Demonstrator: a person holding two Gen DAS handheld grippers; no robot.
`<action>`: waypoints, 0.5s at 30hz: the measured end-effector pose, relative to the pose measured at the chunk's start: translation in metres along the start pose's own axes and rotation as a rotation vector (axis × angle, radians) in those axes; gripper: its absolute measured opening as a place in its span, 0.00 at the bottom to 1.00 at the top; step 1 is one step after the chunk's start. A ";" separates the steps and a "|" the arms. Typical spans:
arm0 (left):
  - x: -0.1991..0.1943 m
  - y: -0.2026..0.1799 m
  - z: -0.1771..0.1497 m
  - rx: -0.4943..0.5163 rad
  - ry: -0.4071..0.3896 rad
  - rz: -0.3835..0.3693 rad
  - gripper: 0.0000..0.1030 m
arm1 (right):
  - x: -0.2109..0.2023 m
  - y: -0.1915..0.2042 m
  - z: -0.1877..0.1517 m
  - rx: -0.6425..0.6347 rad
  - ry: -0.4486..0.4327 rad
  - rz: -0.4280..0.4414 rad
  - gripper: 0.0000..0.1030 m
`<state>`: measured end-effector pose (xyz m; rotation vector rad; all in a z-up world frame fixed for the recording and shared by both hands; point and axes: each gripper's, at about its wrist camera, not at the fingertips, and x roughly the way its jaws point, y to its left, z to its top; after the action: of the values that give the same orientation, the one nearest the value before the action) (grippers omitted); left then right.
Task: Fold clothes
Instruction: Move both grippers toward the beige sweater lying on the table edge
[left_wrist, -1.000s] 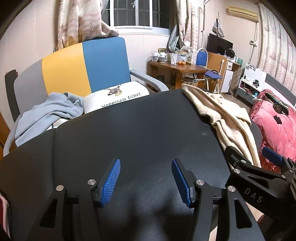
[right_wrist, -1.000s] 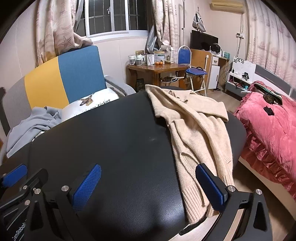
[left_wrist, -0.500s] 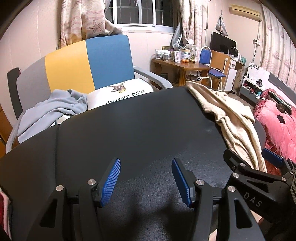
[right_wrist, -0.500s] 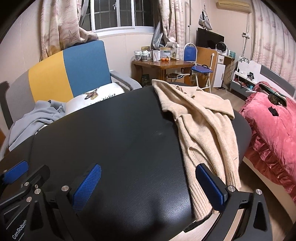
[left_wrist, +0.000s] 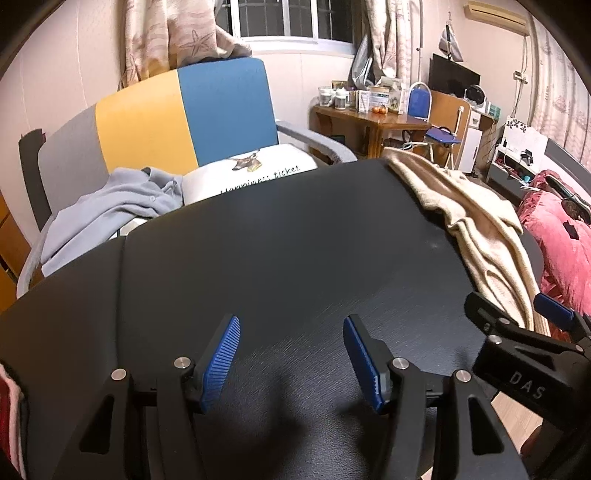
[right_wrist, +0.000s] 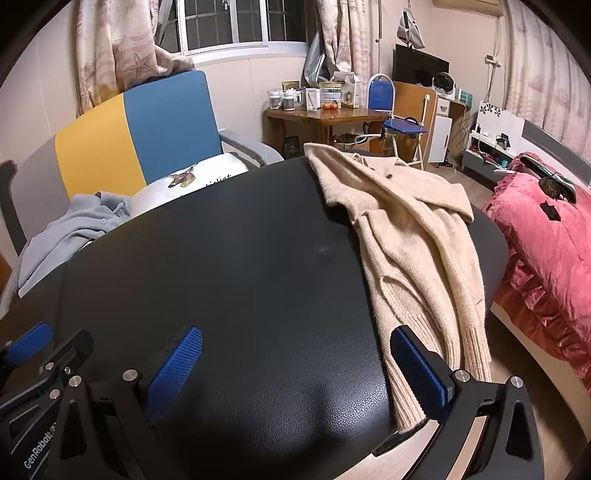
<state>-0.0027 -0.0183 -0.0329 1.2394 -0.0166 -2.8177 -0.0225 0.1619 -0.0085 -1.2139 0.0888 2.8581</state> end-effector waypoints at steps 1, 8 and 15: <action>0.003 0.001 -0.001 0.000 0.004 0.003 0.58 | 0.002 0.000 0.000 -0.001 0.005 0.002 1.00; 0.031 0.025 -0.026 -0.013 0.093 -0.075 0.58 | 0.019 -0.009 -0.011 0.014 0.018 0.176 1.00; 0.056 0.064 -0.055 -0.101 0.207 -0.068 0.58 | 0.041 -0.060 0.004 0.157 0.001 0.306 0.96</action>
<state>0.0032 -0.0845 -0.1090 1.5270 0.1785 -2.6915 -0.0501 0.2228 -0.0375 -1.2685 0.5328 3.0289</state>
